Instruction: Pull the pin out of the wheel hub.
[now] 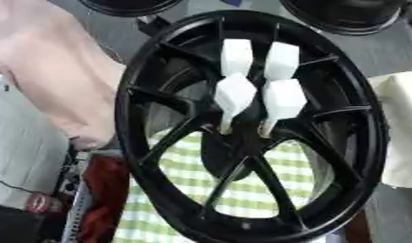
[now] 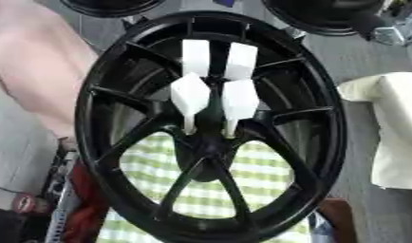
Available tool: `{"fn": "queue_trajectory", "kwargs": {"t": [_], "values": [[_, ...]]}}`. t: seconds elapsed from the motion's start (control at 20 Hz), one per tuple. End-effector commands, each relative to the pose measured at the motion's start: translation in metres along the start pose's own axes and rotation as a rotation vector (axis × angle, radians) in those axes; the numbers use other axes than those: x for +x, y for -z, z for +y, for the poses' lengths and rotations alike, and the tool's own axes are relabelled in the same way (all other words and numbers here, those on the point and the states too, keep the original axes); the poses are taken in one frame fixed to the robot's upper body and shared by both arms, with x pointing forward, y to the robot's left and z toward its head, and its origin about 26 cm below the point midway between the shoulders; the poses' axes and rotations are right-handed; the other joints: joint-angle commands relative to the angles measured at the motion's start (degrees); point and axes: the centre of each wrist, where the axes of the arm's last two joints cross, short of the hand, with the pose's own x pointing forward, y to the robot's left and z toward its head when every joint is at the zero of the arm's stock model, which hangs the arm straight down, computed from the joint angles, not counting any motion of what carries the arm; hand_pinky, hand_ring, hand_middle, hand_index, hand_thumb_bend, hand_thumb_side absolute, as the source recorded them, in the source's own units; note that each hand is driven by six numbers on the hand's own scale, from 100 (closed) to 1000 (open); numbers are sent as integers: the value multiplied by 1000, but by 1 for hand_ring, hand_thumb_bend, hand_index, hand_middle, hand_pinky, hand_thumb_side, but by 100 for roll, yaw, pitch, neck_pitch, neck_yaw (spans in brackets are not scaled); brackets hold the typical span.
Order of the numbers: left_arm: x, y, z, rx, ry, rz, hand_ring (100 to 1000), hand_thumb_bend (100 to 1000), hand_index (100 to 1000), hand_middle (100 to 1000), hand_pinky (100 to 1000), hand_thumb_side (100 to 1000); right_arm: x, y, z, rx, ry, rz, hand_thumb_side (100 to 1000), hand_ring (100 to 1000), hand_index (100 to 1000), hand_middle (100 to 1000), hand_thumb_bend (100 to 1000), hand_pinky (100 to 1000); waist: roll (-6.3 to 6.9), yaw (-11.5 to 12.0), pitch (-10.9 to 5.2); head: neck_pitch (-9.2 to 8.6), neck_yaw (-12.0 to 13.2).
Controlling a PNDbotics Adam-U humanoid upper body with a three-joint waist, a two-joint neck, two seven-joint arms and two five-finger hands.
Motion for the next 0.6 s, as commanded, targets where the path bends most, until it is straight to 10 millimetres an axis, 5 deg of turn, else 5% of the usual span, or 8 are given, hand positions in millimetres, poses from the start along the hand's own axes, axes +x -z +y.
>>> {"fn": "queue_trajectory", "kwargs": {"t": [0.05,0.6], "values": [[7,3,2,-27,21,-18,717,100,857,651,985,768,-6,7,-6,-13,22,16,259,796,738,692,100,853,12,10,-124,32,-48],[6,3,1,-33,19,-12,717,100,857,651,986,770,-23,65,-10,7,102,-13,321,794,733,685,100,858,11,84,-124,32,-103]]}}
